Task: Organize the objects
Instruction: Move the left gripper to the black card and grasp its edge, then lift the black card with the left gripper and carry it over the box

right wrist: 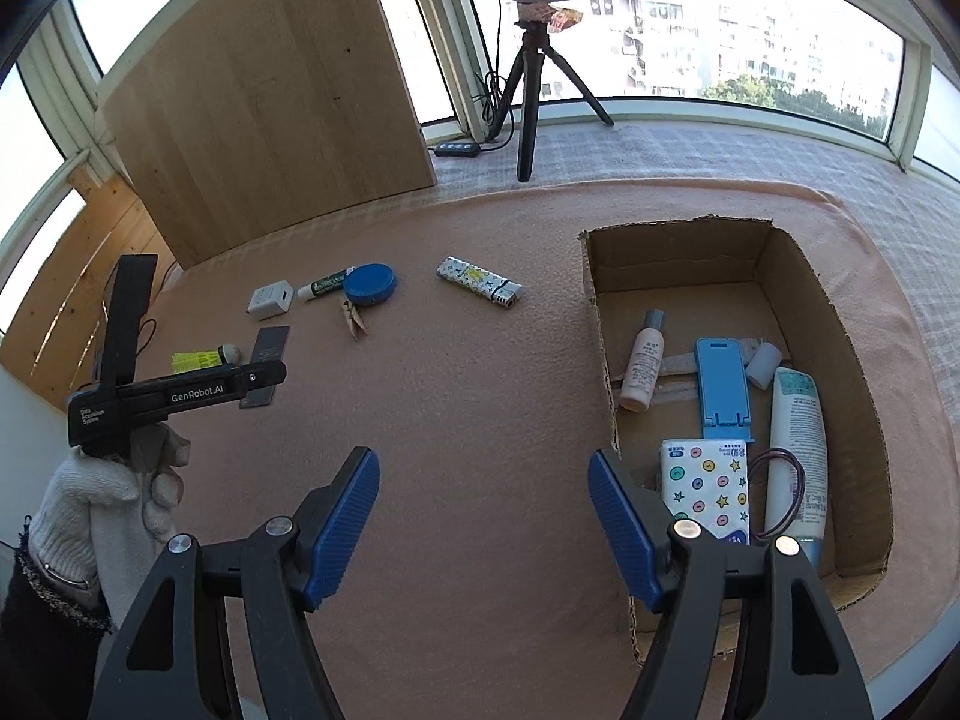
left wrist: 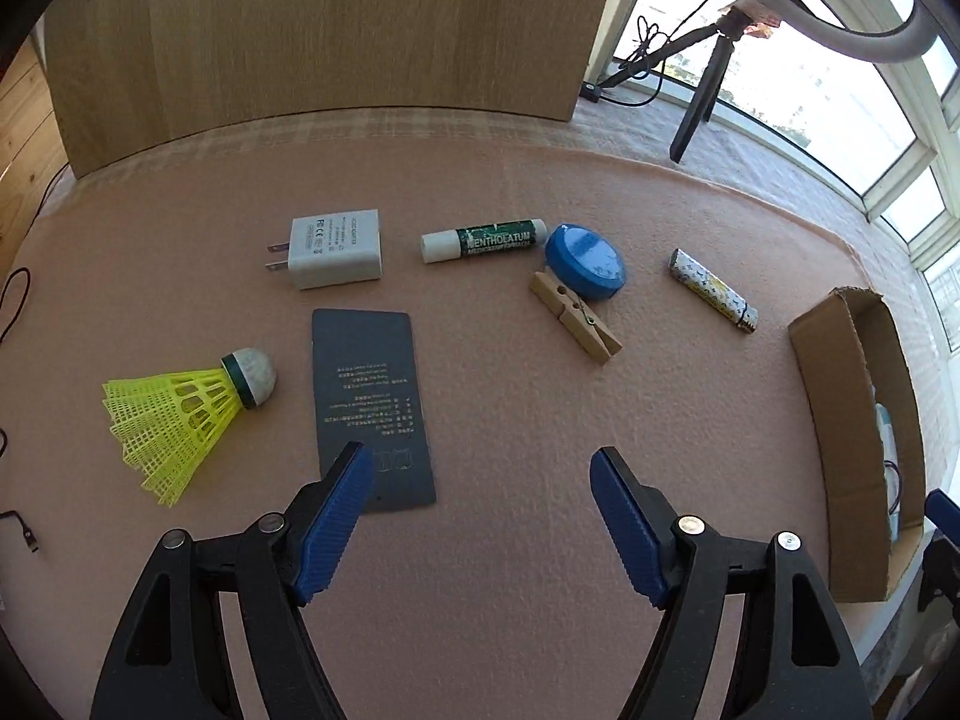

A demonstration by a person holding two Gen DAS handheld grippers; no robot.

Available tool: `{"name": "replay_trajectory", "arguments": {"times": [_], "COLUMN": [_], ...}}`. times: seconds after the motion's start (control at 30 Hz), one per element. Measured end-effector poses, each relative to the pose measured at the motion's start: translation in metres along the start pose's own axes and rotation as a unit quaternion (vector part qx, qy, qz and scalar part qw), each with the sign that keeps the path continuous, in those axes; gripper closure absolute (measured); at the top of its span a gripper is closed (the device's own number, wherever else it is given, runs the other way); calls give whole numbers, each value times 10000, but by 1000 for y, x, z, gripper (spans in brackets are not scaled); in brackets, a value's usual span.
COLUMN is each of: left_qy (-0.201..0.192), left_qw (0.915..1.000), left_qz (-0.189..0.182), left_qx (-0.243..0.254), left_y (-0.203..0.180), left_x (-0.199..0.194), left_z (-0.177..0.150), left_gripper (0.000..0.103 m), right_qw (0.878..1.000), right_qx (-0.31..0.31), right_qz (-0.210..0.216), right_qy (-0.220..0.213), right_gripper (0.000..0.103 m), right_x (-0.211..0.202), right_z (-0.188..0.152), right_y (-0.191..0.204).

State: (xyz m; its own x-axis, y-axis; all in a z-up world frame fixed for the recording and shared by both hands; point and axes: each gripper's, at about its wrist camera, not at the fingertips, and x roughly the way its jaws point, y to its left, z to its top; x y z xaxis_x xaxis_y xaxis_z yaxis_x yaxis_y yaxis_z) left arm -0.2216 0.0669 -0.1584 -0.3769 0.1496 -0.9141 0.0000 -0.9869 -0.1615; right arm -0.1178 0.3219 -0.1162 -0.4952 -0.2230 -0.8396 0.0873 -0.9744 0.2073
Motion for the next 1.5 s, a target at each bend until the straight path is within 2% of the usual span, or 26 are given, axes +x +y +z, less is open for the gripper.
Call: {"name": "replay_trajectory", "arguments": {"times": [0.27, 0.5, 0.87, 1.03, 1.1, 1.37, 1.5], "left_qy": [224, 335, 504, 421, 388, 374, 300], "left_qw": [9990, 9983, 9965, 9965, 9967, 9976, 9983], "left_qz": [232, 407, 668, 719, 704, 588, 497], "left_qx": [-304, -258, -88, 118, 92, 21, 20], "left_y": [35, 32, 27, 18, 18, 16, 15], "left_x": [19, 31, 48, 49, 47, 42, 26], "left_z": [10, 23, 30, 31, 31, 27, 17], "left_gripper": [25, 25, 26, 39, 49, 49, 49], "right_qw": [9994, 9995, 9996, 9996, 9996, 9995, 9996], "right_qx": [-241, -211, 108, 154, 160, 189, 183], "right_qz": [-201, -143, -139, -129, -138, -155, -158], "right_qy": [156, 177, 205, 220, 209, 176, 147], "right_gripper": [35, 35, 35, 35, 35, 35, 35], "right_x": [12, 14, 14, 14, 14, 12, 10], "right_z": [-20, -25, -26, -26, -26, -26, -26], "right_y": [19, 23, 7, 3, 2, -2, -3]}}
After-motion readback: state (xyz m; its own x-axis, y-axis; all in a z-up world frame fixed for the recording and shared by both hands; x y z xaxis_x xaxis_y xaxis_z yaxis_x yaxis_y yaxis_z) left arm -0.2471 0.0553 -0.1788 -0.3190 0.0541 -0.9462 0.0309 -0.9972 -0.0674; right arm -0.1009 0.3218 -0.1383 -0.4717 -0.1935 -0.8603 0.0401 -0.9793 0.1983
